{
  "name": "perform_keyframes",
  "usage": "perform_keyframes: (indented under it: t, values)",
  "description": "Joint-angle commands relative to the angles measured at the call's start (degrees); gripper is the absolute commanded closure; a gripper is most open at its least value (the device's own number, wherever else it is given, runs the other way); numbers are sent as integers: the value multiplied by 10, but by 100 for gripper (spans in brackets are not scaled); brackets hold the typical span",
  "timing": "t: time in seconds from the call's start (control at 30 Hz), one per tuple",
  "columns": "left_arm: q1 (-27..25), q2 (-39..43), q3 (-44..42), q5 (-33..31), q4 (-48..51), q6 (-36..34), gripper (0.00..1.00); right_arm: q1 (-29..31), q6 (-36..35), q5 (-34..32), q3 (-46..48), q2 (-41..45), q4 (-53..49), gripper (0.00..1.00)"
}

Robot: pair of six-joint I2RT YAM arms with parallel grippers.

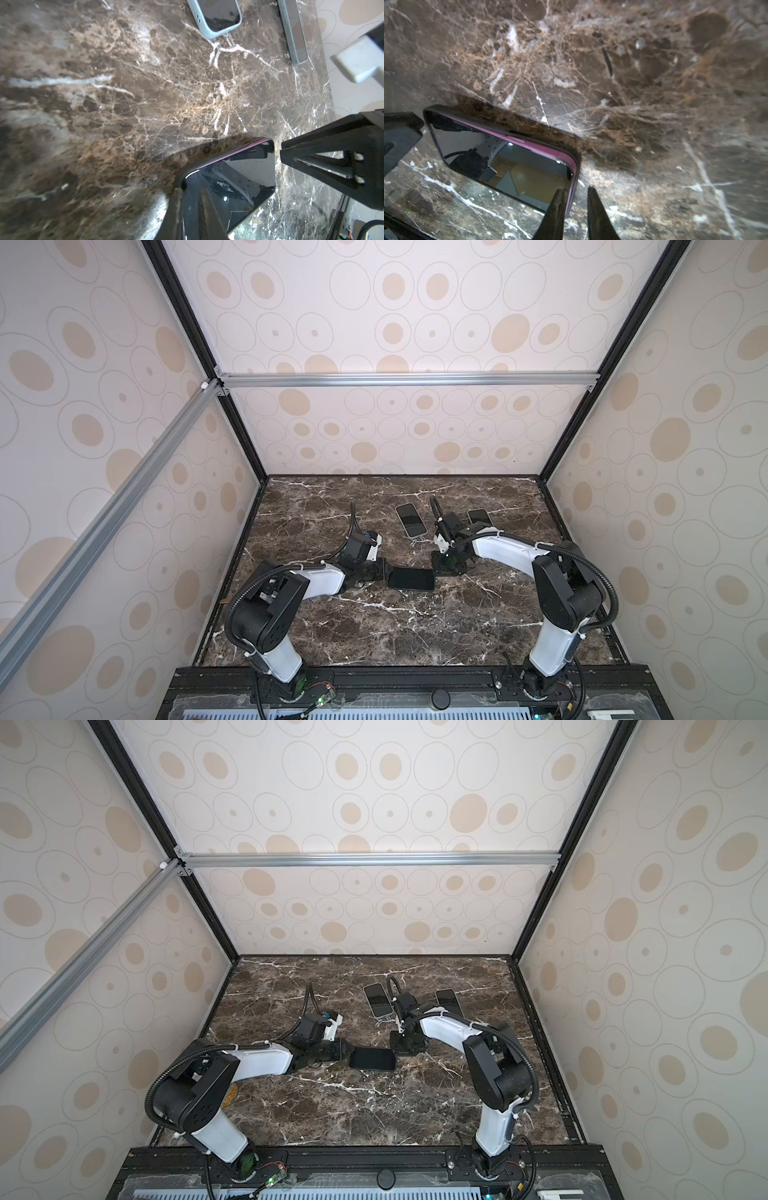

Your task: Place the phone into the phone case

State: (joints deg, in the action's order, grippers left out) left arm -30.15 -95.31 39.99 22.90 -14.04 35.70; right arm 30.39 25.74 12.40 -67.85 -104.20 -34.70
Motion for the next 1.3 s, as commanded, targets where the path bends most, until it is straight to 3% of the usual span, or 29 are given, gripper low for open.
perform_keyframes:
  t: [0.0,0.37,0.63,0.87,1.27]
  values:
    - [3,-12,11,3,8,-16,84,-5,-9,18,-17,-18,1,79]
    - [2,-23,0,8,0,-19,84,-9,-23,-11,-15,-78,-20,91]
    - [3,-22,-4,7,-5,-16,84,10,-38,-70,-4,-115,-64,92]
    - [3,-25,-3,10,-10,-12,84,28,-33,-73,16,-136,-58,91]
    - [6,13,3,-3,8,-20,84,74,-80,-151,-52,-105,-104,86]
